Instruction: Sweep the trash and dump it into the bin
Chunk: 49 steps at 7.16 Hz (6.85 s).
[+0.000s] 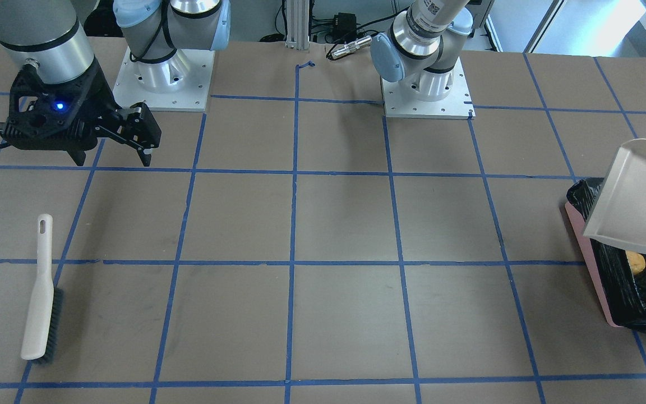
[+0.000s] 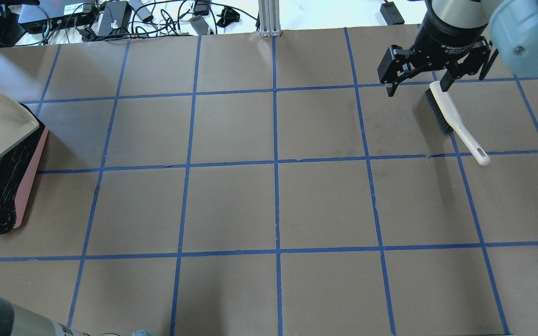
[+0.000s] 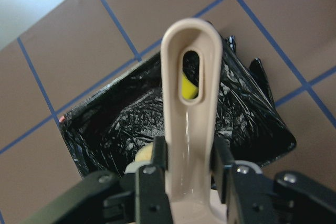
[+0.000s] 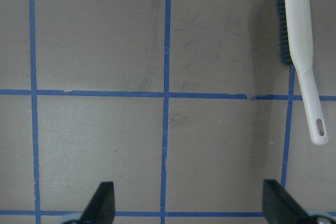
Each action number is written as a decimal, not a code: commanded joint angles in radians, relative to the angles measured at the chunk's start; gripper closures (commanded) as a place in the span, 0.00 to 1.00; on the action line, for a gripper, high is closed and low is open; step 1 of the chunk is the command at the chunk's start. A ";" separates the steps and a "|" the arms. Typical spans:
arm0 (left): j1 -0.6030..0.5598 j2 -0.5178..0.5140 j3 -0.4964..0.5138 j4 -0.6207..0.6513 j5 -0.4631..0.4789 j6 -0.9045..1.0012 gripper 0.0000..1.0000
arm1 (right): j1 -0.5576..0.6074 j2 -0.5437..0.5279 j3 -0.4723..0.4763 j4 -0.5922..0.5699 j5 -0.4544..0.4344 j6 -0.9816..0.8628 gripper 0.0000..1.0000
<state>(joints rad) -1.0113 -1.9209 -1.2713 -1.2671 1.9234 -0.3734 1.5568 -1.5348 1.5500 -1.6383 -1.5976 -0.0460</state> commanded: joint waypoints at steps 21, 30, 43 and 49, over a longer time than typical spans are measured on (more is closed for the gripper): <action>-0.402 -0.250 -0.075 -0.060 -0.138 -1.006 1.00 | 0.066 0.001 0.031 0.045 -0.038 -0.018 0.00; -0.403 -0.234 -0.126 0.025 -0.095 -1.058 0.81 | -0.018 -0.013 0.047 0.003 0.090 -0.008 0.00; -0.195 -0.089 0.007 0.037 -0.156 -0.937 0.00 | 0.022 -0.016 0.073 -0.005 0.034 -0.017 0.00; -0.294 0.172 -0.189 -0.021 -0.181 -0.250 0.00 | 0.022 -0.018 0.073 0.000 0.033 0.000 0.00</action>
<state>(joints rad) -1.2713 -1.8118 -1.4018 -1.2819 1.7670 -0.6985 1.5785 -1.5514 1.6229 -1.6378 -1.5645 -0.0462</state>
